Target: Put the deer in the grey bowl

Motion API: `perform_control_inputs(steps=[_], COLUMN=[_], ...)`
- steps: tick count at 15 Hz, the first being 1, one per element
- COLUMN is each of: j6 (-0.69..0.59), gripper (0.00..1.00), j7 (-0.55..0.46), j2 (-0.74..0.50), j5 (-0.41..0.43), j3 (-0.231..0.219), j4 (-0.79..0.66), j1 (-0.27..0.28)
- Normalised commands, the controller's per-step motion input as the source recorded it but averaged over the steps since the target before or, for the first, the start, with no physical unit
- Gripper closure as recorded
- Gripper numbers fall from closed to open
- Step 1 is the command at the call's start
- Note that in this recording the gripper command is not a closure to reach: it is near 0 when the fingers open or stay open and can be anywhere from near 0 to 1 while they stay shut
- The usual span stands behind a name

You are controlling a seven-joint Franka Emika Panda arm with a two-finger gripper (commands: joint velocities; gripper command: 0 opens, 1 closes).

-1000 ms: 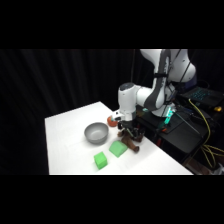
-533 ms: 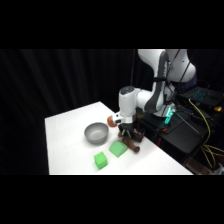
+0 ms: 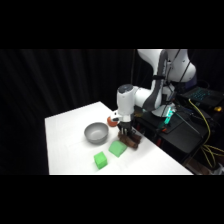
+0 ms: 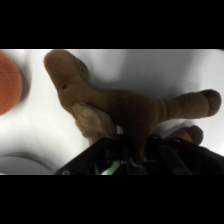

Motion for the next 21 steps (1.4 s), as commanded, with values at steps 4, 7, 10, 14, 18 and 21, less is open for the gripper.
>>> perform_control_inputs(steps=[4,7,10,14,18,21], j6=[-0.70,-0.74,-0.54,-0.11,0.21,0.45], gripper=[0.58,0.58,0.58,0.58,0.58,0.58], j7=[0.12,0.09,-0.03,-0.05,0.08,0.15], j2=[-0.67,-0.66,-0.31,0.12,0.41,0.54], j5=[-0.030,-0.086,-0.073,-0.105,-0.137,-0.061], j3=[0.020,-0.001,-0.046,-0.096,-0.069,-0.041], j4=[-0.03,0.12,0.37,0.46,0.44,0.39], j1=[0.023,-0.021,-0.103,-0.149,-0.104,-0.044])
